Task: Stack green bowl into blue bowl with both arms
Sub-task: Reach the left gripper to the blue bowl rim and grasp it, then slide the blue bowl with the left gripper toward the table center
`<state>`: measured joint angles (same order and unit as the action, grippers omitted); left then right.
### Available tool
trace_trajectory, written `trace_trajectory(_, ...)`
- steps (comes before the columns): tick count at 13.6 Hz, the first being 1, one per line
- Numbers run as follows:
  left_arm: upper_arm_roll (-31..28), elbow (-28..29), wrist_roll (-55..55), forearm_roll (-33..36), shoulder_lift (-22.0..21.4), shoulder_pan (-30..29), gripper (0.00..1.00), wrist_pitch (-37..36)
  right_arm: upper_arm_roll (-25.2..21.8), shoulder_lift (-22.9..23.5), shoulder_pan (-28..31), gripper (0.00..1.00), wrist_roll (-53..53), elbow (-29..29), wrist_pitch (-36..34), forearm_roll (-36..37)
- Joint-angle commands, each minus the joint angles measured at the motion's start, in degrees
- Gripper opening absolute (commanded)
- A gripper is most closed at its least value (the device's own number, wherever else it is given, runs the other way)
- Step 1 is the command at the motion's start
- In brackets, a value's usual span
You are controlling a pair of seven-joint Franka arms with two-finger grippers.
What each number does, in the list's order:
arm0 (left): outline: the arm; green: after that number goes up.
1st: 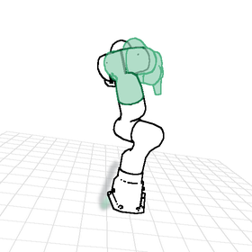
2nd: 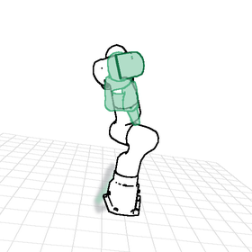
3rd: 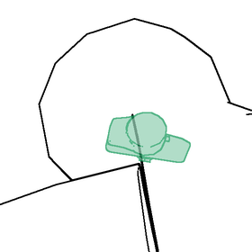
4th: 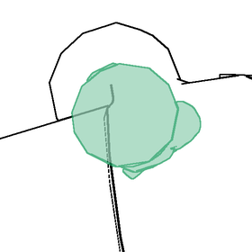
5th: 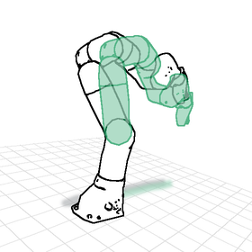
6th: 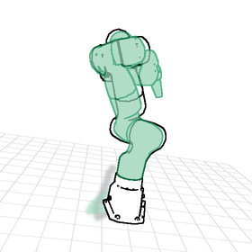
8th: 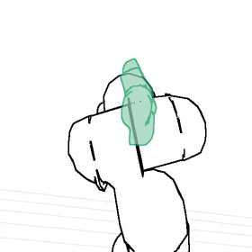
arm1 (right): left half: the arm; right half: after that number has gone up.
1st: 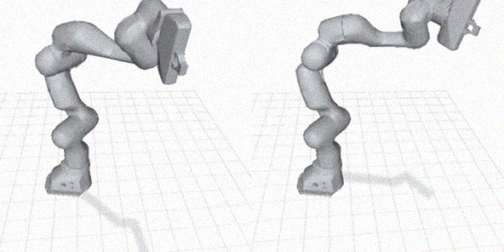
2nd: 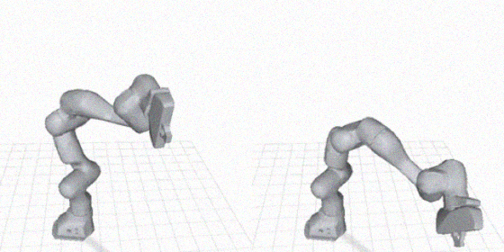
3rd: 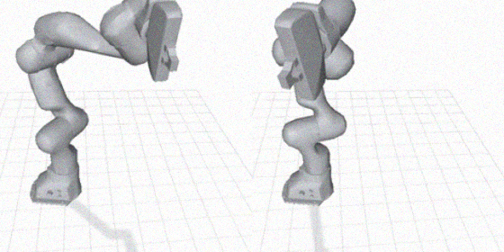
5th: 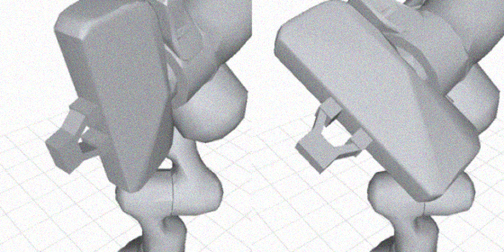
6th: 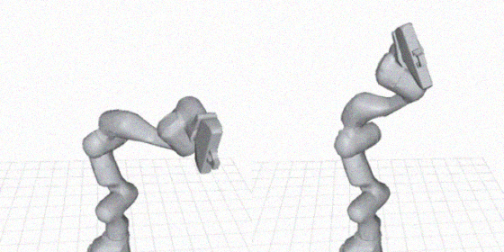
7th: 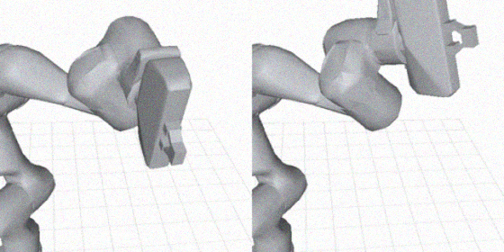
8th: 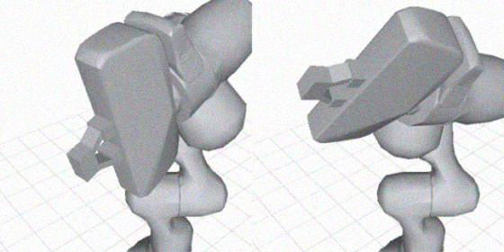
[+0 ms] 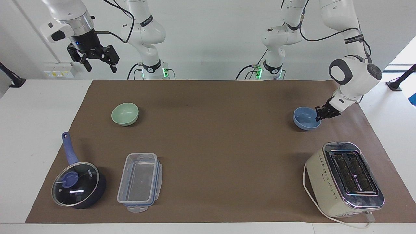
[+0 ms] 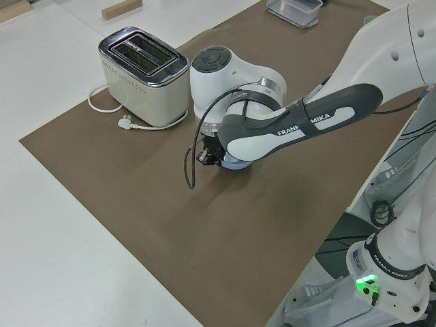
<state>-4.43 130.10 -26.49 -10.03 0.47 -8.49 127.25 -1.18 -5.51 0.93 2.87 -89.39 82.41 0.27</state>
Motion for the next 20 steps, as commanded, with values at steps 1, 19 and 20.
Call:
trace_trajectory(1, 0.21, -1.07, 0.03, -0.86, -3.18, 2.84, 0.0, -3.49, 0.21, -0.2, 0.48, 1.0, 0.47, 0.18, -0.76, -0.8)
trace_trajectory(19, 0.47, -4.15, 52.32, -0.78, 4.0, 47.85, 0.0, 9.15, 0.21, -0.2, 0.48, 1.0, 0.47, 0.18, -0.76, -0.8)
trace_trajectory(20, 0.56, -4.15, 52.85, -0.86, 4.71, 48.56, 0.0, 9.77, 0.21, -0.29, 0.48, 1.0, 0.47, 0.18, -0.76, -0.8)
